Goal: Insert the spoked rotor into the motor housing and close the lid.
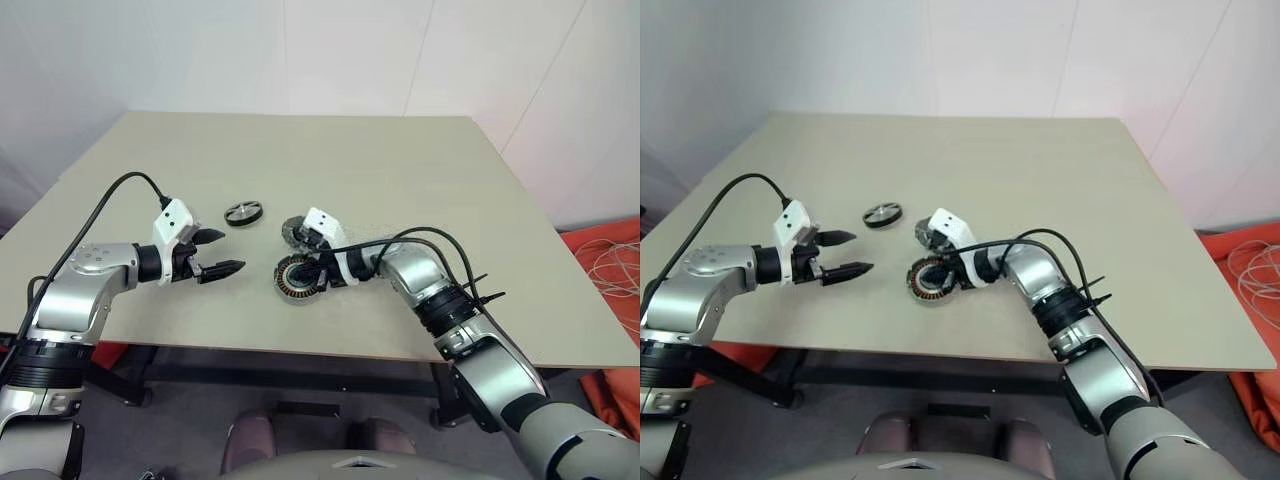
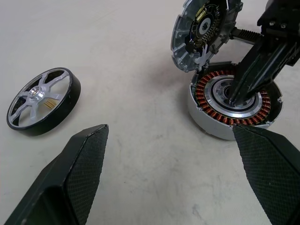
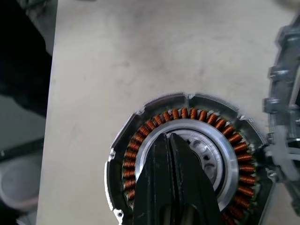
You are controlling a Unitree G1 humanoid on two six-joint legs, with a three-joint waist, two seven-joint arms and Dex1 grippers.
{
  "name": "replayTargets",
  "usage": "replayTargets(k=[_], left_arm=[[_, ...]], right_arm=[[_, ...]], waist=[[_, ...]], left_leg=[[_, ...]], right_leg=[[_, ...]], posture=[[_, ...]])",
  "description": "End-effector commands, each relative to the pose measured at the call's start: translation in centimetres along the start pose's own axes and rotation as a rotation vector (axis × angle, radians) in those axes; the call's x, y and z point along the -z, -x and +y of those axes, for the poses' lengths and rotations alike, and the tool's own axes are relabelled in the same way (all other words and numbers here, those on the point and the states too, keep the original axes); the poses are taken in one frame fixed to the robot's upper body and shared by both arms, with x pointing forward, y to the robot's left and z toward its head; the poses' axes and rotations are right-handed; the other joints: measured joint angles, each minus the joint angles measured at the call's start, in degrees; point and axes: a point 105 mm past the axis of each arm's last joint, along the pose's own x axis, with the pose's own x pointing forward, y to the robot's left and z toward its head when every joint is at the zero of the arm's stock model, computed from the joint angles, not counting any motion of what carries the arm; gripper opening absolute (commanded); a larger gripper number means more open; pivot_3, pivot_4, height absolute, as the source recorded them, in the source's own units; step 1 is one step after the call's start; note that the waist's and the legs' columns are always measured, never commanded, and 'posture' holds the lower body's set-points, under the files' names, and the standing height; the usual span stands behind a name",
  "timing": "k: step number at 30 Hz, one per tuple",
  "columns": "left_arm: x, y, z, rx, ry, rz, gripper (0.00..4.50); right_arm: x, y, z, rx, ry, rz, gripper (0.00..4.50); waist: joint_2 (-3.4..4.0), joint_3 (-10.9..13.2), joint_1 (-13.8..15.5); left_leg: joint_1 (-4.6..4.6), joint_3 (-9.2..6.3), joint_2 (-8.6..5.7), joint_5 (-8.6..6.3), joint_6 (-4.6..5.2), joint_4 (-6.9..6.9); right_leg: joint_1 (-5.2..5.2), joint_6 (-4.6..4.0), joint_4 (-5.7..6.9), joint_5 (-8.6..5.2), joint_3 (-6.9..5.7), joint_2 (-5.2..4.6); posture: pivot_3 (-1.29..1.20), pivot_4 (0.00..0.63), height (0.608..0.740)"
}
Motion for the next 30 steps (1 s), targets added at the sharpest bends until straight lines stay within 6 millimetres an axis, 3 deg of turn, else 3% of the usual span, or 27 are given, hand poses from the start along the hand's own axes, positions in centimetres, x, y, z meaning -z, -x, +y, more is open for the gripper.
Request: replayTargets(k=[1,4,6,10,16,19,23,30], left_arm=[[-1.2,0.1,0.1,-0.004,-0.035,-0.028,4.50],[-1.2,0.0,0.1,-0.003,-0.035,-0.030,4.50],[-1.3,0.0,0.1,-0.003,-0.034,-0.032,4.50],[-1.2,0.0,0.0,-0.003,-0.030,-0.031,4.50],[-1.1,-0.1,0.0,-0.004,-0.028,-0.030,4.50],[-1.1,0.1,0.1,-0.012,-0.027,-0.029,4.50],[-1.1,0.3,0.5,-0.036,-0.021,-0.033,4.50],[-1.1,0.4,2.7,-0.198,0.150,-0.089,4.50]], right_arm=[[-3.9,1.2,-0.2,-0.001,0.001,-0.139,0.01],[-4.0,1.4,-0.3,-0.002,-0.005,-0.143,0.01],[-2.9,1.2,-0.3,0.002,0.005,-0.100,0.01],[1.5,0.9,0.2,-0.021,0.069,0.095,0.01],[3.6,0.8,-0.4,0.014,0.084,0.173,0.01],[0.6,1.0,-0.2,0.002,0.062,0.048,0.01],[-1.6,2.3,-0.1,0.000,0.083,-0.028,0.01],[-2.0,6.8,1.7,-0.033,0.133,-0.010,0.01]], waist=[[0.00,0.0,0.0],[0.00,0.0,0.0],[0.00,0.0,0.0],[-0.02,0.0,0.1],[-0.01,0.0,-0.1],[-0.02,0.0,-0.1],[-0.02,0.0,0.0],[-0.02,0.0,0.3]], left_leg=[[0.00,0.00,0.00,0.00,0.00,0.00],[-0.02,0.00,0.01,0.00,0.00,-0.01],[-0.06,0.00,0.00,-0.01,0.01,-0.02],[-0.24,-0.01,-0.01,0.00,0.00,-0.02],[0.03,0.01,0.00,-0.01,0.02,-0.01],[0.23,0.00,-0.01,-0.01,0.01,-0.02],[0.17,0.00,-0.01,0.01,-0.01,-0.01],[-0.06,-0.02,-0.02,-0.02,0.03,0.00]], right_leg=[[0.00,-0.04,0.01,0.02,0.00,0.00],[-0.04,-0.33,0.02,0.19,-0.01,0.01],[-0.06,-0.34,0.01,0.19,-0.01,0.01],[-0.19,-0.36,0.00,0.20,-0.02,0.00],[0.02,-0.02,0.00,0.00,0.00,0.00],[0.20,0.05,0.00,-0.04,0.02,0.00],[0.15,0.05,0.01,-0.04,0.02,0.00],[0.03,-0.33,-0.01,0.18,0.00,0.01]], posture=[[0.00,0.000,0.740],[0.00,0.000,0.740],[0.00,0.000,0.740],[0.00,0.000,0.740],[0.00,0.000,0.740],[0.00,0.000,0.740],[0.00,0.000,0.740],[0.00,0.000,0.740]])
